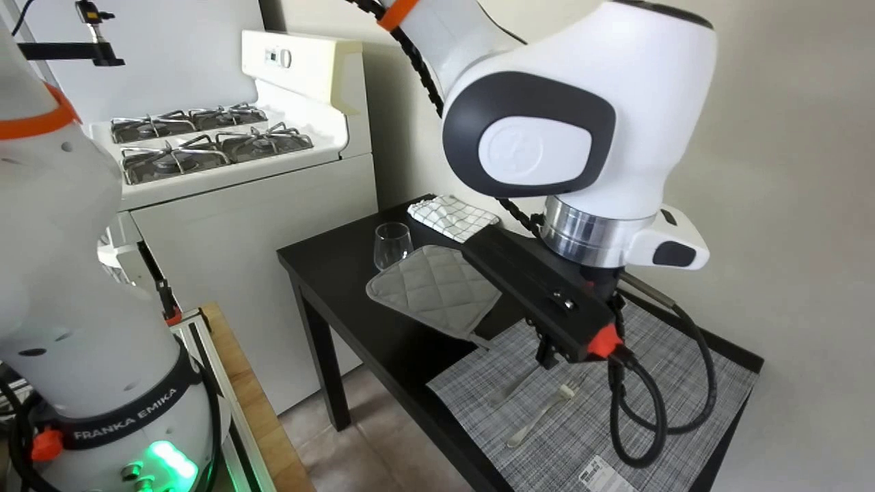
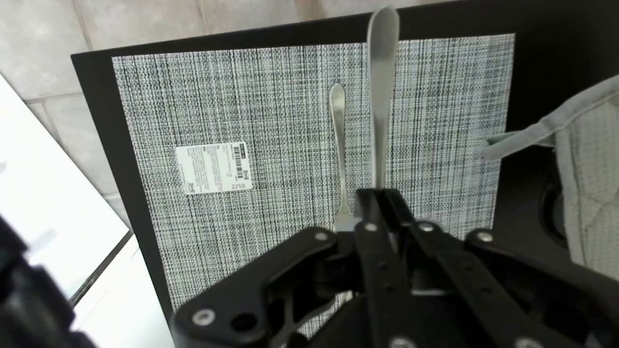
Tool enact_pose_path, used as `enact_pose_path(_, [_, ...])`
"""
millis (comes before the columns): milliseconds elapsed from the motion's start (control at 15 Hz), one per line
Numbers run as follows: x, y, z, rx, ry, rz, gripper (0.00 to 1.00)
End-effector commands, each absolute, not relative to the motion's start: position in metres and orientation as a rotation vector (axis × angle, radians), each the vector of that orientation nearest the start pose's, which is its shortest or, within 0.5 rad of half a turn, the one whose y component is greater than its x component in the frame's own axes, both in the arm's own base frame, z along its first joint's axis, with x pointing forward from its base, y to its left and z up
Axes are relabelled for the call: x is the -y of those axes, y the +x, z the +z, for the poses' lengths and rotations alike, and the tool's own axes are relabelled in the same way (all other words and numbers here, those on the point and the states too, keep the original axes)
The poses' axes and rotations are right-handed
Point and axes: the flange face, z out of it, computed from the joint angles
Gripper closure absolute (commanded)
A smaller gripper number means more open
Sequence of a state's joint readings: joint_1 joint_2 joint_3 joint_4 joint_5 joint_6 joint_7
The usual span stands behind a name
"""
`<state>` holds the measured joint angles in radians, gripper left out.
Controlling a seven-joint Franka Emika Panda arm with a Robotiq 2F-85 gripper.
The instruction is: Move the silver spoon and fork to the grey placemat.
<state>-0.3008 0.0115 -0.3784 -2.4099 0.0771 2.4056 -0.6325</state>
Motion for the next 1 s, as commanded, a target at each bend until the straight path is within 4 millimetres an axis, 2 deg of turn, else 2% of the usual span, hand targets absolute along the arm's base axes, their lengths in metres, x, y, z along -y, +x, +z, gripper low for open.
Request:
enact_pose_path(0, [0.332, 0.394, 0.284, -0.227, -2.997, -0.017, 0.98])
enact_pose_path(67, [0.335, 0.398, 0.28, -0.235, -2.965, -0.013, 0.98])
enact_pose_path(133, [0.323, 0.387, 0.29, -0.224, -3.025, -0.026, 0.93])
enact_pose_path(333, [0.332, 0.395, 0.281, -0.242, -2.994, -0.013, 0.93])
enact_pose_path(533, [0.333, 0.398, 0.28, -0.242, -2.994, -0.014, 0.93])
enact_pose_path(600, [0.337, 0.401, 0.275, -0.239, -3.019, -0.021, 0.98])
enact_pose_path(733, [0.348, 0.409, 0.261, -0.224, -3.06, -0.021, 0.98])
enact_pose_path(933, [0.352, 0.415, 0.246, -0.177, -3.102, -0.014, 0.98])
